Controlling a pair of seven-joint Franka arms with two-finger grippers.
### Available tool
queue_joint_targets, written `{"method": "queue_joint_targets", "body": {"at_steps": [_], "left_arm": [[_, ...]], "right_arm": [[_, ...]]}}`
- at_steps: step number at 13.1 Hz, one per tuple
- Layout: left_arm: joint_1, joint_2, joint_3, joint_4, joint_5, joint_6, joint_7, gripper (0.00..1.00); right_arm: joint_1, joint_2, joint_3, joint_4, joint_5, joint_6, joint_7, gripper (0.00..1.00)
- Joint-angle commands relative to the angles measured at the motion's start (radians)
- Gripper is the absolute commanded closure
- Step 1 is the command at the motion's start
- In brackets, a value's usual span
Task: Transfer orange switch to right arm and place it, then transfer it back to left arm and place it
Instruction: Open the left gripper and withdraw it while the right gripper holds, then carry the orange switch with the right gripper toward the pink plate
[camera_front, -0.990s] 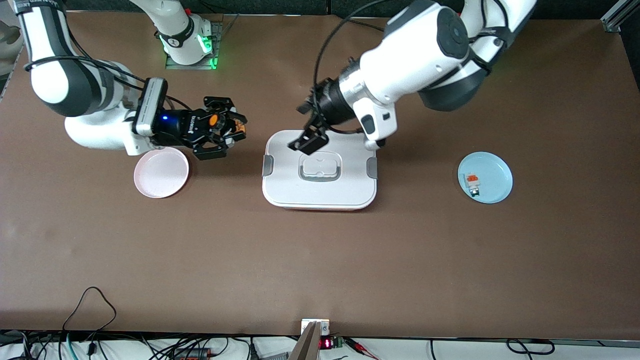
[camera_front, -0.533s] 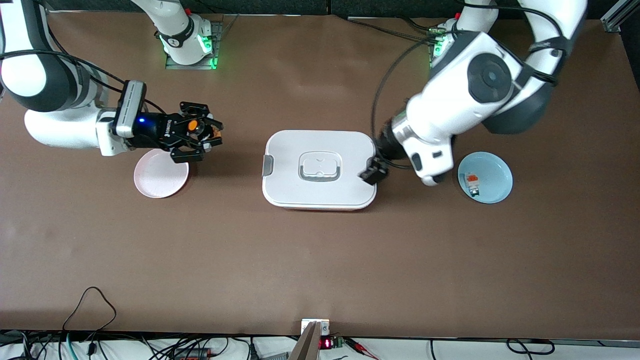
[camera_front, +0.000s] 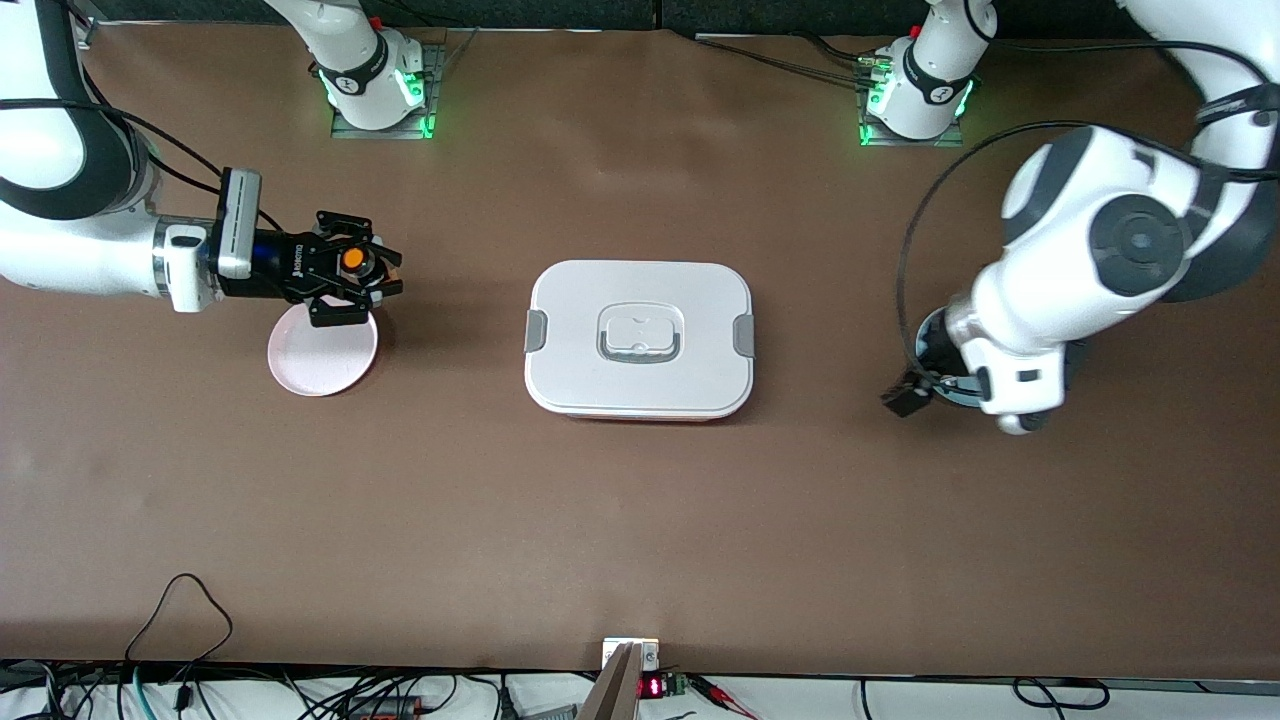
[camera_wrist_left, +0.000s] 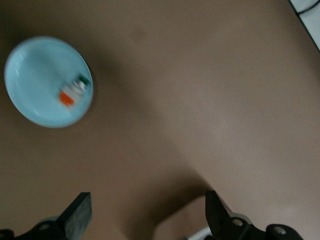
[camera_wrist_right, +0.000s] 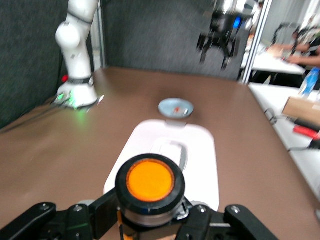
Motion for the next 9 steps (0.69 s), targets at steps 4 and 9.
{"method": "queue_joint_targets", "body": {"at_steps": [4,9], "left_arm": [[0.188,-0.095,-0.038,-0.089,0.034,-0.003,0.31,0.0],[0.013,-0.161,0.226,-0.111,0.017,-0.006,0.587,0.0]], "right_arm": [[-0.068,-0.012,0.012,-0.007,-0.287,0.031,0.024,0.86],[-0.078,-0.006,0.012,-0.055,-0.439,0.188,0.102,0.86]]}}
